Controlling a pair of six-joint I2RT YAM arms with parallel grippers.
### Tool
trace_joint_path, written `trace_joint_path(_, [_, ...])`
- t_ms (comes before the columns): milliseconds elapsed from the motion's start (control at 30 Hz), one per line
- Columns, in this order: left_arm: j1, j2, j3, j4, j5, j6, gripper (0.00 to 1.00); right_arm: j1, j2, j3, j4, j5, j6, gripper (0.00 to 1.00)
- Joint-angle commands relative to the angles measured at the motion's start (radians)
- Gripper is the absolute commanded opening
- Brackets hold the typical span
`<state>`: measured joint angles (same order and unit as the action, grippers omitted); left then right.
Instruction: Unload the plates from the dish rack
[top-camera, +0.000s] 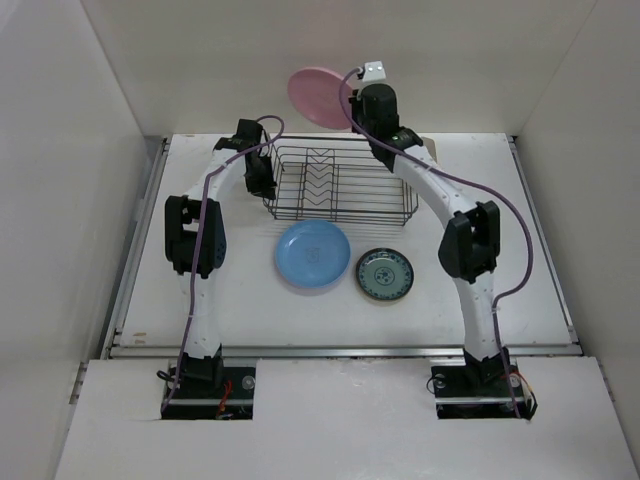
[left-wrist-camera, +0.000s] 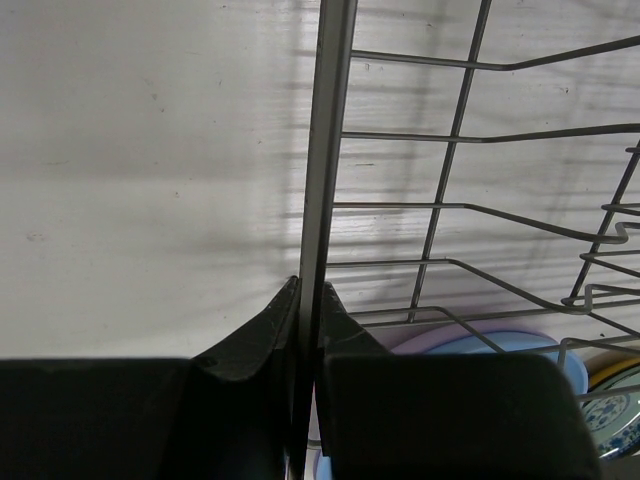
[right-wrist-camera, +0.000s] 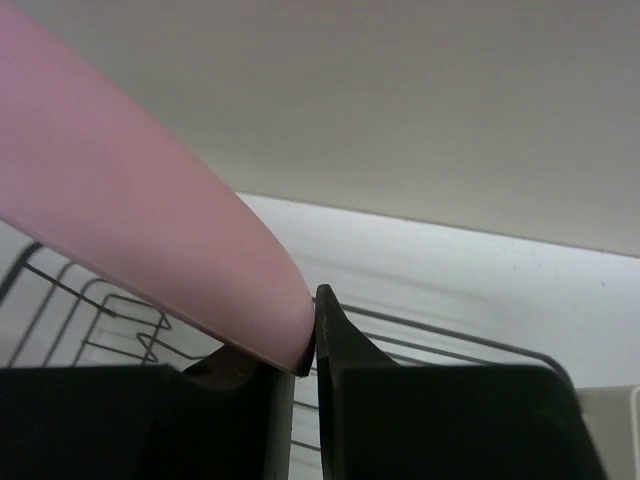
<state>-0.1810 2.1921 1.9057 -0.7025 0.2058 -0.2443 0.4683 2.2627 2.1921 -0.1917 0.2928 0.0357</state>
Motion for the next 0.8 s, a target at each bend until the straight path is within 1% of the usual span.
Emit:
trace_joint_path(0, [0.008, -0.017, -0.034, -0.037, -0.032, -0.044, 0.0, -0.005, -0.136, -0.011, 0.123, 0.002, 0.02, 0.0])
trace_joint_path(67, [0.008, -0.017, -0.034, -0.037, -0.032, -0.044, 0.0, -0.005, -0.184, -0.052, 0.075, -0.01, 0.02, 0.0])
trace_joint_path(133, [0.008, -0.017, -0.025, -0.037, -0.042, -0.044, 0.0, -0.005, -0.279, -0.142, 0.014, -0.075, 0.02, 0.0])
trace_joint_path(167, [0.008, -0.026, -0.025, -0.037, -0.042, -0.035, 0.0, -0.005, -0.314, -0.179, -0.061, -0.116, 0.02, 0.0])
trace_joint_path(200, [0.008, -0.026, -0.016, -0.037, -0.042, -0.035, 0.0, -0.005, -0.353, -0.271, -0.098, -0.221, 0.02, 0.0])
trace_joint_path(233, [0.008, -0.026, -0.001, -0.046, -0.042, -0.035, 0.0, -0.005, -0.427, -0.322, -0.132, -0.281, 0.02, 0.0])
trace_joint_path(300, [0.008, -0.026, 0.013, -0.046, -0.042, -0.035, 0.01, -0.005, -0.498, -0.428, -0.216, -0.415, 0.02, 0.0])
trace_joint_path(333, [0.008, -0.026, 0.03, -0.055, -0.042, -0.026, 0.03, 0.004, -0.562, -0.54, -0.228, -0.552, 0.02, 0.0])
trace_joint_path(367, [0.008, -0.026, 0.03, -0.055, -0.042, -0.026, 0.07, 0.004, -0.593, -0.602, -0.229, -0.614, 0.02, 0.0])
trace_joint_path(400, [0.008, -0.026, 0.041, -0.055, -0.042, -0.026, 0.07, 0.018, -0.621, -0.661, -0.229, -0.66, 0.02, 0.0])
trace_joint_path(433, [0.008, -0.026, 0.052, -0.055, -0.042, -0.015, 0.08, 0.042, -0.643, -0.761, -0.229, -0.685, 0.032, 0.0])
trace_joint_path(467, [0.008, -0.026, 0.052, -0.064, -0.051, -0.015, 0.08, 0.056, -0.67, -0.807, -0.229, -0.685, 0.044, 0.0])
trace_joint_path(500, [0.008, -0.026, 0.052, -0.065, -0.051, -0.006, 0.1, 0.067, -0.67, -0.843, -0.229, -0.685, 0.081, 0.0])
trace_joint_path(567, [0.008, -0.035, 0.052, -0.065, -0.062, 0.003, 0.11, 0.098, -0.657, -0.9, -0.215, -0.676, 0.104, 0.0])
trace_joint_path(633, [0.008, -0.044, 0.052, -0.065, -0.071, 0.004, 0.11, 0.109, -0.626, -0.901, -0.187, -0.635, 0.127, 0.0])
trace_joint_path(667, [0.008, -0.045, 0.052, -0.065, -0.071, 0.013, 0.11, 0.121, -0.609, -0.901, -0.187, -0.591, 0.138, 0.0])
trace_joint_path(767, [0.008, -0.063, 0.052, -0.065, -0.083, 0.023, 0.11, 0.121, -0.545, -0.847, -0.176, -0.58, 0.148, 0.0])
